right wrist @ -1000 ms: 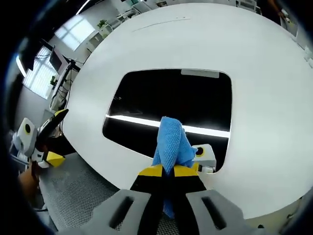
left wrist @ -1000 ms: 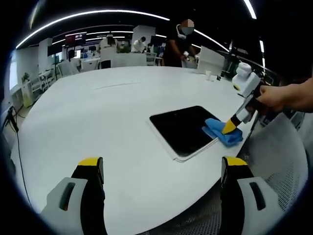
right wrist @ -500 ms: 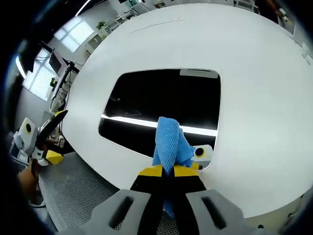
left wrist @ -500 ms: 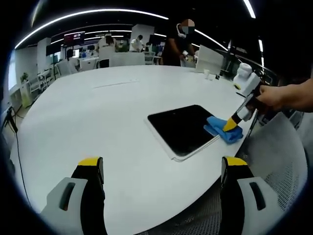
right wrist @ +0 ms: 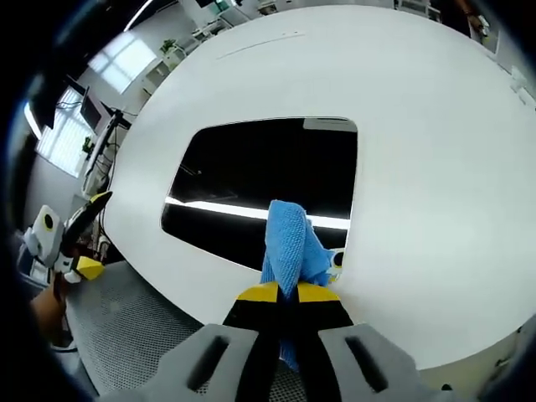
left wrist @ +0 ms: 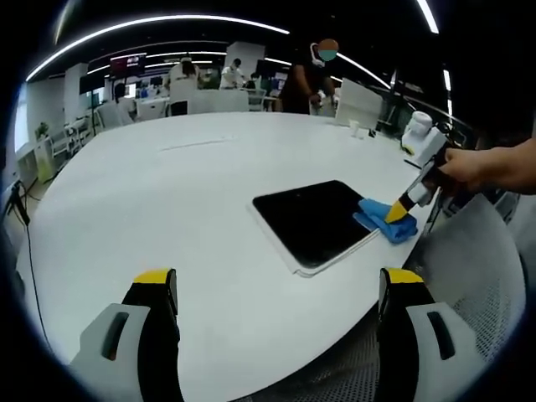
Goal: Wipe the mirror surface with the cleaning cloth until all visible marks leave the cleaned area.
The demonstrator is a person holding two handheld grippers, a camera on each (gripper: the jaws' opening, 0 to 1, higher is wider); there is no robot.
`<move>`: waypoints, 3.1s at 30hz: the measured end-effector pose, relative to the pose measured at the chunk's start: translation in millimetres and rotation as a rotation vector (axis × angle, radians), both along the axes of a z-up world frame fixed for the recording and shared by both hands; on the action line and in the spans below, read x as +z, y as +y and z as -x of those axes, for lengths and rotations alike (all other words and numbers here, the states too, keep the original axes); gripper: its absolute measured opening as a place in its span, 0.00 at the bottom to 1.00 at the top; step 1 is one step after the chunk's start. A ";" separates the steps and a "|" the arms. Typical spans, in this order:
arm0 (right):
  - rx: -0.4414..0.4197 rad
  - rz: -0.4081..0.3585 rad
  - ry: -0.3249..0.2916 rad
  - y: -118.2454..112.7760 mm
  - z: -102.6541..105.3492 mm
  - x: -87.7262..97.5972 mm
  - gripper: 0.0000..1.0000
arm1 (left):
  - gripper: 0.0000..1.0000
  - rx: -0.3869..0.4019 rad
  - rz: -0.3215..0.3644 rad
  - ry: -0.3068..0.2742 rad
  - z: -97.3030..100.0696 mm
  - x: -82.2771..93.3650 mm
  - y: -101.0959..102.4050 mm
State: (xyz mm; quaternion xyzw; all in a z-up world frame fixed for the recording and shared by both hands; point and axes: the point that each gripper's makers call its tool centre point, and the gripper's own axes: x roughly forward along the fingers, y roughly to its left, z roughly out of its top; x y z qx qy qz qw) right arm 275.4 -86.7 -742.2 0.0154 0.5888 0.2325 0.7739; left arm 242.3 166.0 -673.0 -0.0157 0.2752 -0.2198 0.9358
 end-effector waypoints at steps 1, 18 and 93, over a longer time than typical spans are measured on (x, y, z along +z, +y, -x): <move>-0.004 -0.001 0.000 -0.7 -0.1 -0.1 0.00 | 0.99 0.000 0.002 0.000 0.0 0.1 -0.1; -0.013 0.023 0.000 -7.8 -0.8 3.1 0.00 | 0.99 -0.011 -0.015 -0.011 -0.8 0.5 0.9; 0.008 0.096 -0.069 2.9 -130.4 2.9 0.00 | 0.99 -0.011 -0.009 0.019 -0.8 -8.9 3.9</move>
